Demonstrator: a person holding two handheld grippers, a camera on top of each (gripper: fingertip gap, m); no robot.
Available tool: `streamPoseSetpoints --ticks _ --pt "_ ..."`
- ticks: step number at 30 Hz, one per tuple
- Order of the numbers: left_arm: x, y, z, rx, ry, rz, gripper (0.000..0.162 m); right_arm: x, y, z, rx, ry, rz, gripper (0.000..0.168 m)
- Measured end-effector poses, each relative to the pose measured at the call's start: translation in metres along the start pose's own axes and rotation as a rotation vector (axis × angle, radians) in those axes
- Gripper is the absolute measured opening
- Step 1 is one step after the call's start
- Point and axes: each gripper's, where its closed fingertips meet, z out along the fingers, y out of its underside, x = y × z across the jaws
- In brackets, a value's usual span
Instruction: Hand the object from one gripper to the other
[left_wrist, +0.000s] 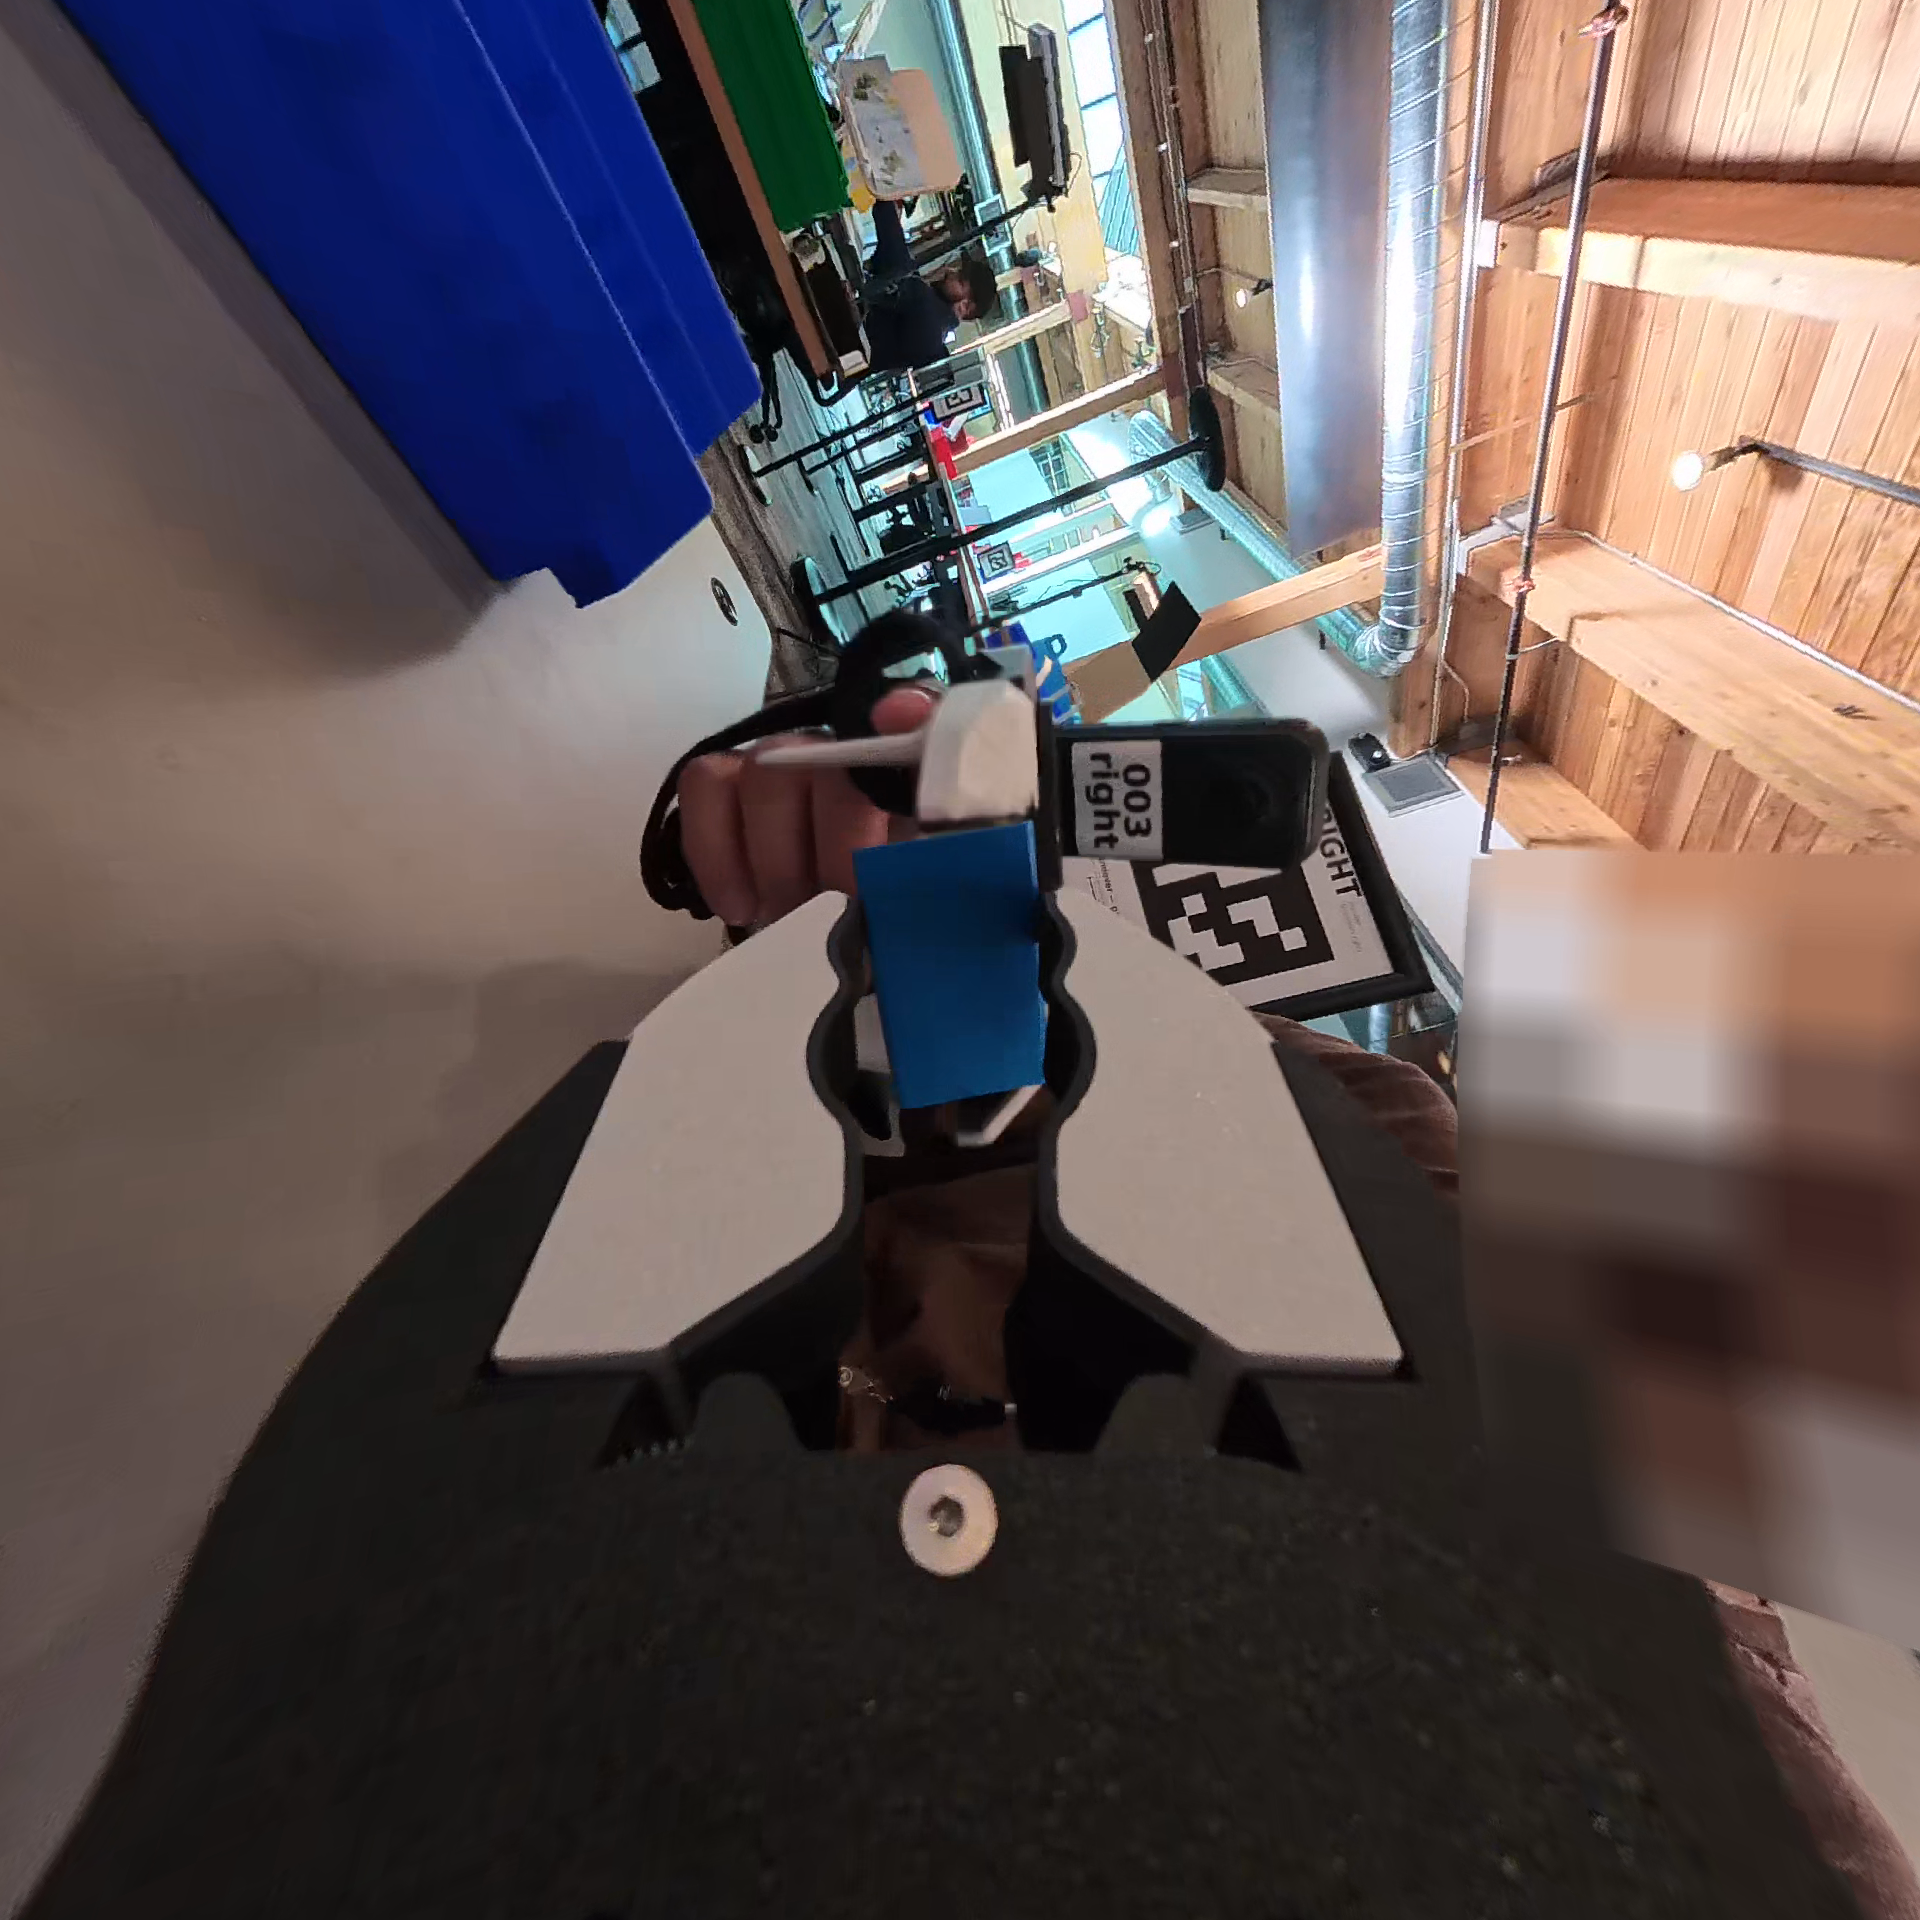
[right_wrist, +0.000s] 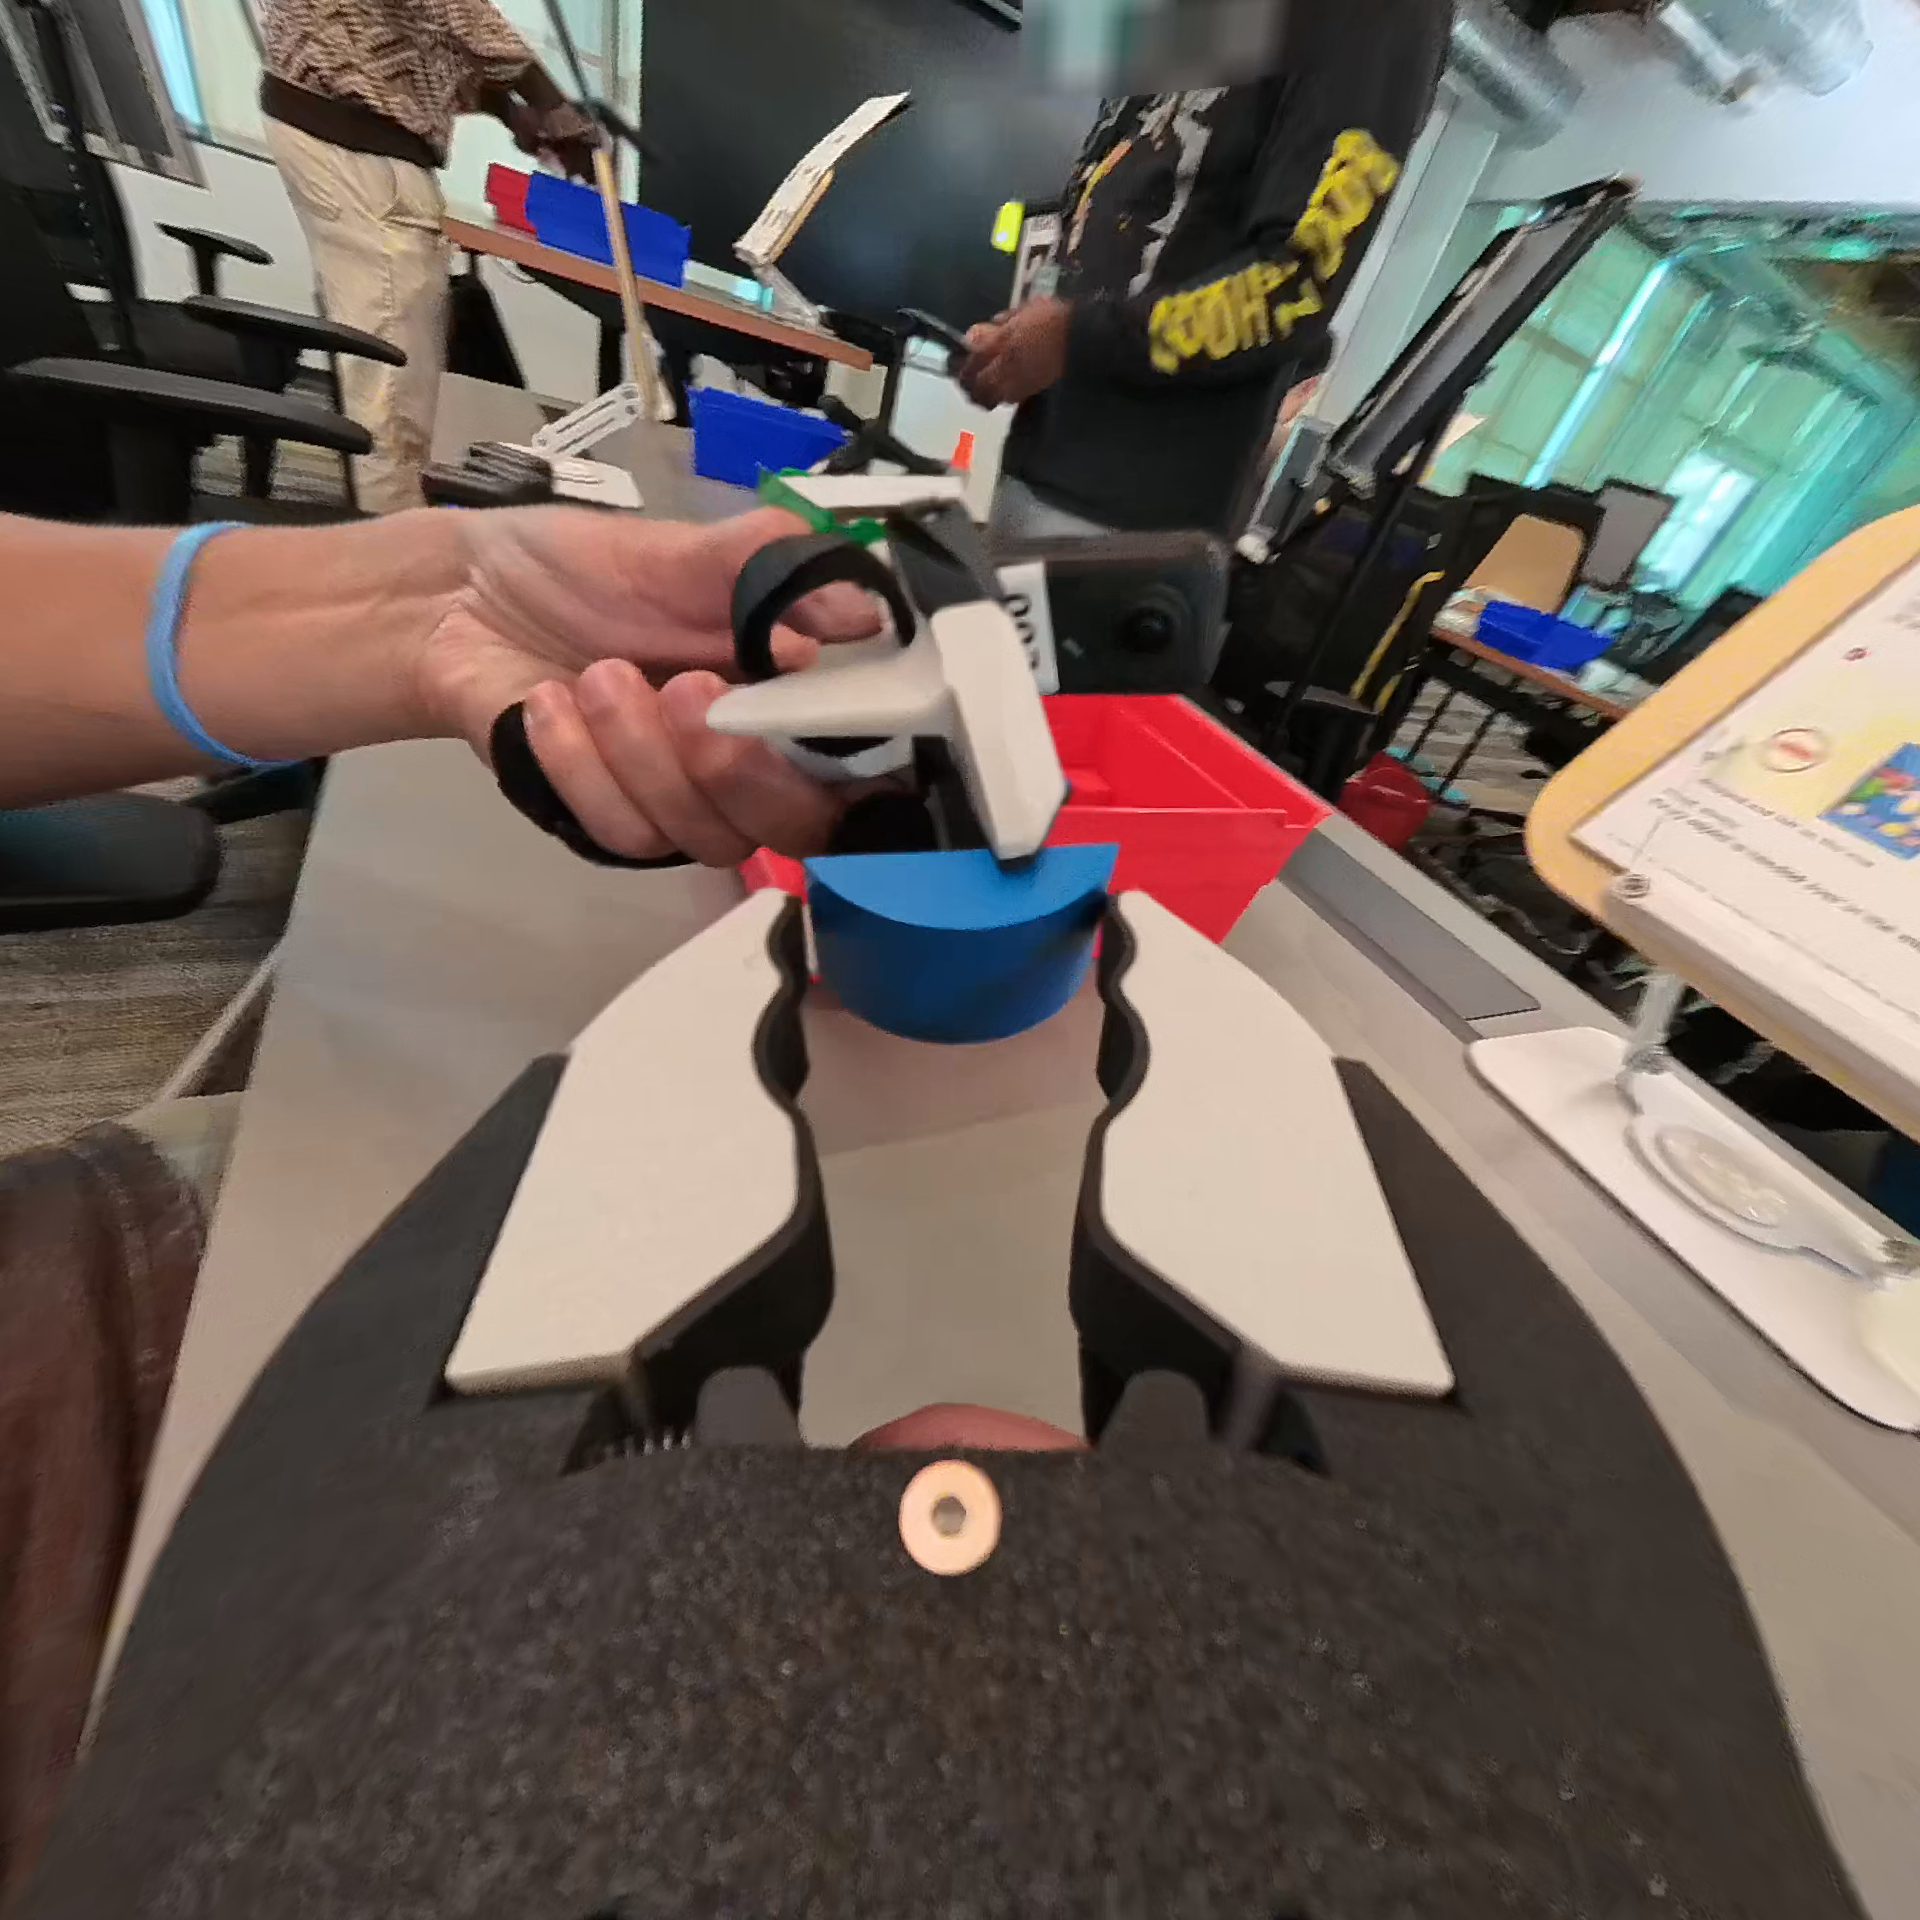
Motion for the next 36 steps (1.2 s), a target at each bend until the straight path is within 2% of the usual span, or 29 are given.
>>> streamPoseSetpoints --ticks 10,13,16,19,20,23,26,28,31,33,36 --pt "0.004 0.006 0.004 -0.004 0.035 0.012 0.033 -0.003 -0.002 -0.009 0.008 -0.02 0.042 0.052" --pt "0.016 0.01 -0.011 -0.008 0.033 0.116 0.065 0.015 -0.014 -0.023 0.001 0.014 0.036 0.052" --pt "0.016 0.018 -0.029 0.015 -0.127 0.304 0.063 0.07 -0.046 -0.065 -0.01 0.131 0.026 0.052" --pt "0.02 0.043 -0.034 0.044 -0.22 0.434 0.062 0.145 -0.076 -0.131 -0.066 0.301 0.058 0.052" --pt "0.019 0.055 -0.032 0.044 -0.246 0.47 0.062 0.167 -0.077 -0.154 -0.122 0.35 0.067 0.052" --pt "-0.002 0.092 -0.027 0.04 -0.371 0.539 0.062 0.224 -0.039 -0.212 -0.383 0.514 0.076 0.052" --pt "-0.039 0.127 -0.028 -0.049 -0.536 0.563 0.06 0.243 0.027 -0.23 -0.533 0.517 0.178 0.052" --pt "-0.055 0.138 -0.028 -0.067 -0.607 0.587 0.059 0.241 0.077 -0.222 -0.625 0.432 0.27 0.052" --pt "-0.063 0.144 -0.021 -0.062 -0.61 0.57 0.056 0.222 0.143 -0.219 -0.839 0.293 0.372 0.052" --pt "-0.061 0.145 -0.016 -0.071 -0.588 0.573 0.056 0.208 0.164 -0.222 -0.917 0.225 0.427 0.053" --pt "-0.061 0.144 -0.016 -0.066 -0.598 0.588 0.056 0.19 0.173 -0.237 -1.007 0.173 0.514 0.053"
